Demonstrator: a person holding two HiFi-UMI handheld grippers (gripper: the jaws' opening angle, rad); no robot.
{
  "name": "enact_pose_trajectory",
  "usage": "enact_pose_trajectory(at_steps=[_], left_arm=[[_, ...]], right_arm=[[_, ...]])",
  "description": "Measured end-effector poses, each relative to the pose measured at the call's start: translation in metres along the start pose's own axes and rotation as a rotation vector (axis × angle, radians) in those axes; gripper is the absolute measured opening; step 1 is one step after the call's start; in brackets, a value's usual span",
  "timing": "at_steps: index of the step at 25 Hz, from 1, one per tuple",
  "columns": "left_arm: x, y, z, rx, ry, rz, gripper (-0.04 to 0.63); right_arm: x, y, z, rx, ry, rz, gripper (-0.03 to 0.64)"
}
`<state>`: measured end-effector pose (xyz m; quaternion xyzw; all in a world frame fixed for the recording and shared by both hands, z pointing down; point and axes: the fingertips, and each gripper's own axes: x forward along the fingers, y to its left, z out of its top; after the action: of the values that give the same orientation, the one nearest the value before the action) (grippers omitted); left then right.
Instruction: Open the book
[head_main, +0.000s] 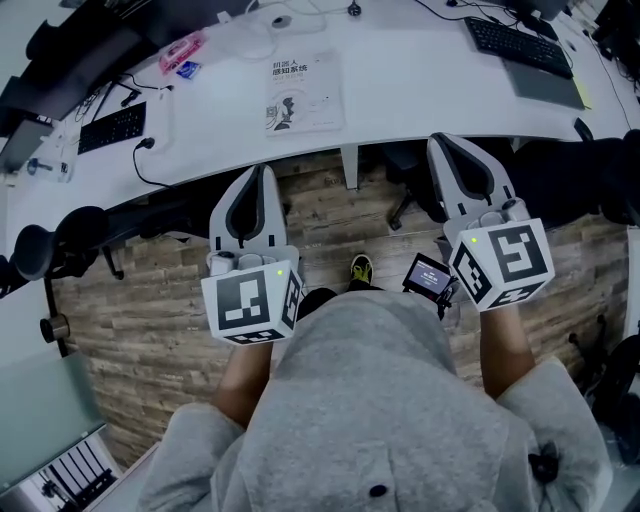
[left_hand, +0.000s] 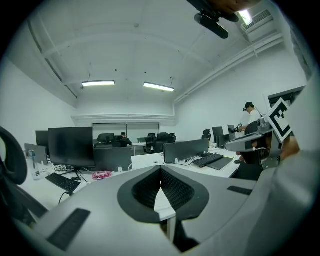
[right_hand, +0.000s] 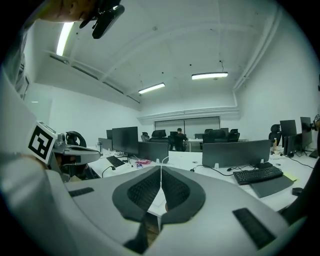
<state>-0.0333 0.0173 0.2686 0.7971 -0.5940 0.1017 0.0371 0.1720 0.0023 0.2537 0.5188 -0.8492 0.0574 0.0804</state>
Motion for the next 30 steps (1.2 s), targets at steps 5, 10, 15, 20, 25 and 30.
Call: enact_pose_trajectory(at_steps=[5, 10, 15, 20, 25, 30], left_arm=[[0.000, -0.003, 0.003, 0.008, -0.008, 0.008, 0.009], [-0.003, -0.004, 0.005, 0.007, -0.010, 0.026, 0.009], [-0.004, -0.006, 0.006, 0.016, -0.015, 0.027, 0.009], [0.002, -0.001, 0.005, 0.018, -0.022, 0.020, 0.009], [0.015, 0.008, 0.002, 0.013, -0.015, 0.014, 0.009], [0.033, 0.025, 0.000, 0.008, 0.000, 0.020, 0.009]], right_arm=[[0.004, 0.007, -0.009, 0.024, 0.009, 0.027, 0.028], [0.006, 0.011, -0.012, 0.039, 0.016, 0.056, 0.028], [0.012, 0.015, -0.012, 0.062, 0.004, 0.076, 0.028], [0.019, 0.019, -0.012, 0.066, 0.003, 0.089, 0.028], [0.034, 0.021, -0.013, 0.066, 0.015, 0.089, 0.028], [0.057, 0.020, -0.015, 0.073, 0.036, 0.094, 0.028]])
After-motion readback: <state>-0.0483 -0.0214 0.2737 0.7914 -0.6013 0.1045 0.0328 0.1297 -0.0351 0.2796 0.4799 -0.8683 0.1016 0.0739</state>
